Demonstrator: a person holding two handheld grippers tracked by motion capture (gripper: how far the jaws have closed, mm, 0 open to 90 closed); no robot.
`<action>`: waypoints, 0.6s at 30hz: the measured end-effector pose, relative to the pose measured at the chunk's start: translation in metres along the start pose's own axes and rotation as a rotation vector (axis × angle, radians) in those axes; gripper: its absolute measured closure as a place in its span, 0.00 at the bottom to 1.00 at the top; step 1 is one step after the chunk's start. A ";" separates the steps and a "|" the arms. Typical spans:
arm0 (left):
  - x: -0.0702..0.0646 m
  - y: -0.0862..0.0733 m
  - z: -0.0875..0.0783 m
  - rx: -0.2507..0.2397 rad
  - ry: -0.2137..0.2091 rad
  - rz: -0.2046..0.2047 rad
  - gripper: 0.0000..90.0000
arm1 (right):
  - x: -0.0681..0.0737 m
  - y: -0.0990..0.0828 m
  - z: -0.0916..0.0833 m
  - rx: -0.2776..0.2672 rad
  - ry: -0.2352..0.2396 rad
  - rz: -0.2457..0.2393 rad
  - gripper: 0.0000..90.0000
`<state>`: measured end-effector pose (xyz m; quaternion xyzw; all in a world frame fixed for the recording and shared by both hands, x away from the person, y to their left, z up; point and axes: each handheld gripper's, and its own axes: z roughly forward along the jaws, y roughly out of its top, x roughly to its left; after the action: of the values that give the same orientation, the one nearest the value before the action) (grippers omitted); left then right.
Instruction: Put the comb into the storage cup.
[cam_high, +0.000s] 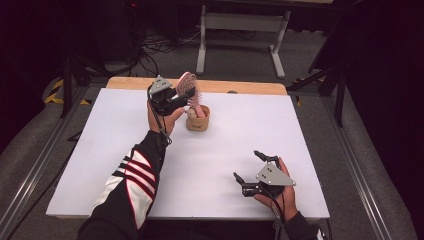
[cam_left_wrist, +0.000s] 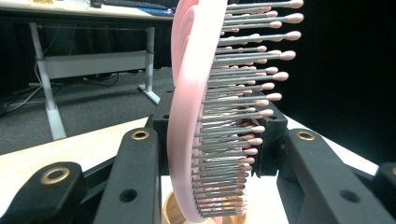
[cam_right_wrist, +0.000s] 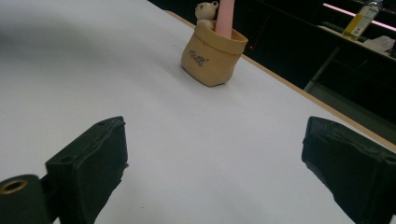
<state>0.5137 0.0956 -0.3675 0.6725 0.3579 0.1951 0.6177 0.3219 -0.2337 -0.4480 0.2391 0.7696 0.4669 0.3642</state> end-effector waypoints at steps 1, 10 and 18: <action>0.001 -0.001 0.000 -0.006 -0.001 -0.008 0.70 | 0.000 0.000 0.000 -0.001 -0.002 0.003 0.08; 0.005 -0.010 0.000 -0.009 -0.009 -0.027 0.70 | -0.002 0.000 -0.002 -0.008 -0.016 0.009 0.09; 0.005 -0.012 0.000 -0.015 -0.017 -0.027 0.70 | -0.003 -0.001 -0.001 -0.005 -0.018 0.009 0.09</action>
<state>0.5140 0.0986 -0.3799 0.6644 0.3604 0.1838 0.6284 0.3229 -0.2367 -0.4472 0.2458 0.7640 0.4682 0.3697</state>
